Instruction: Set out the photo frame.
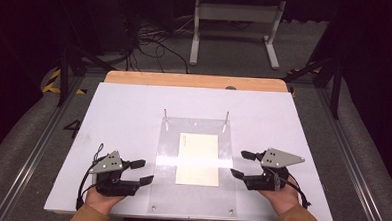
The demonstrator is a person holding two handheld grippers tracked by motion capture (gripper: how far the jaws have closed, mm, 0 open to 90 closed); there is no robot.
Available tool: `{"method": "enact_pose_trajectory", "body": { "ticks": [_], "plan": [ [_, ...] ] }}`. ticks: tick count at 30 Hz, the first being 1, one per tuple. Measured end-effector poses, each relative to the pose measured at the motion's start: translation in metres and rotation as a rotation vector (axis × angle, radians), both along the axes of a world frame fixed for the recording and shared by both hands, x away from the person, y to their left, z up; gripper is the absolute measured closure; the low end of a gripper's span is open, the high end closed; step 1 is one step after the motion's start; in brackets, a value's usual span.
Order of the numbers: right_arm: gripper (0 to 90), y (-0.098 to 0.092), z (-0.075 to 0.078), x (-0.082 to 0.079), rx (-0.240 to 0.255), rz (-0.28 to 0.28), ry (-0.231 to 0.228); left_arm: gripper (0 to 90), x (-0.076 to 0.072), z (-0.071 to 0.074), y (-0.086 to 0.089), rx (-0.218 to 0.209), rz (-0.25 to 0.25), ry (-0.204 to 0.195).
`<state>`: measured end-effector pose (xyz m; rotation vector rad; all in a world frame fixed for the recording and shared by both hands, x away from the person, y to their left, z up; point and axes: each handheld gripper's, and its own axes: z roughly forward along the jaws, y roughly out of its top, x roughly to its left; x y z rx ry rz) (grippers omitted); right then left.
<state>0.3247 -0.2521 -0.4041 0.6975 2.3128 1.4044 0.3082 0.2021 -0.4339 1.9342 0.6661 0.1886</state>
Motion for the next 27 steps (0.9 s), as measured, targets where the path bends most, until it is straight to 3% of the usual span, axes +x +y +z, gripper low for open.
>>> {"method": "enact_pose_trajectory", "body": {
  "ticks": [2, 3, 4, 5, 9, 12, 13, 14, 15, 17, 18, 21, 27],
  "plan": [
    [27.0, 0.001, 0.003, 0.009, -0.001, -0.015, -0.019, 35.6, 0.001, 0.000, 0.001, -0.008, 0.014, 0.004],
    [29.7, 0.001, 0.004, 0.013, 0.012, -0.022, -0.007, 34.8, 0.002, 0.000, 0.002, -0.002, 0.019, 0.003],
    [27.2, 0.002, 0.005, 0.019, 0.029, -0.032, 0.030, 34.2, 0.002, -0.001, 0.002, 0.000, 0.027, 0.004],
    [26.6, 0.003, 0.007, 0.025, 0.029, -0.040, 0.037, 33.9, 0.001, -0.001, 0.002, 0.004, 0.032, 0.010],
    [24.4, 0.009, 0.014, 0.044, -0.056, -0.087, -0.032, 33.5, -0.002, 0.000, 0.003, 0.010, 0.036, 0.001],
    [20.3, 0.010, 0.015, 0.056, -0.048, -0.104, -0.018, 33.1, -0.002, -0.001, 0.004, 0.008, 0.041, 0.001],
    [19.2, 0.011, 0.013, 0.070, -0.047, -0.133, 0.006, 32.9, -0.003, -0.002, 0.006, 0.013, 0.048, 0.008],
    [19.2, 0.011, 0.013, 0.070, -0.047, -0.133, 0.006, 32.6, -0.003, -0.002, 0.006, 0.013, 0.048, 0.008],
    [28.4, 0.012, 0.011, 0.080, -0.040, -0.130, 0.010, 31.9, -0.003, -0.003, 0.007, 0.012, 0.058, 0.009],
    [29.2, 0.013, 0.010, 0.083, -0.038, -0.134, 0.010, 31.7, -0.005, -0.004, 0.009, 0.010, 0.070, 0.016],
    [31.3, 0.015, 0.005, 0.093, -0.062, -0.155, 0.031, 31.6, -0.007, -0.004, 0.010, 0.017, 0.078, 0.019],
    [33.2, 0.018, 0.002, 0.104, -0.096, -0.184, 0.031, 31.3, -0.009, -0.005, 0.012, 0.011, 0.087, 0.019],
    [46.5, 0.022, -0.003, 0.134, -0.103, -0.238, 0.049, 31.1, -0.011, -0.006, 0.017, 0.008, 0.103, 0.022]
  ]
}}
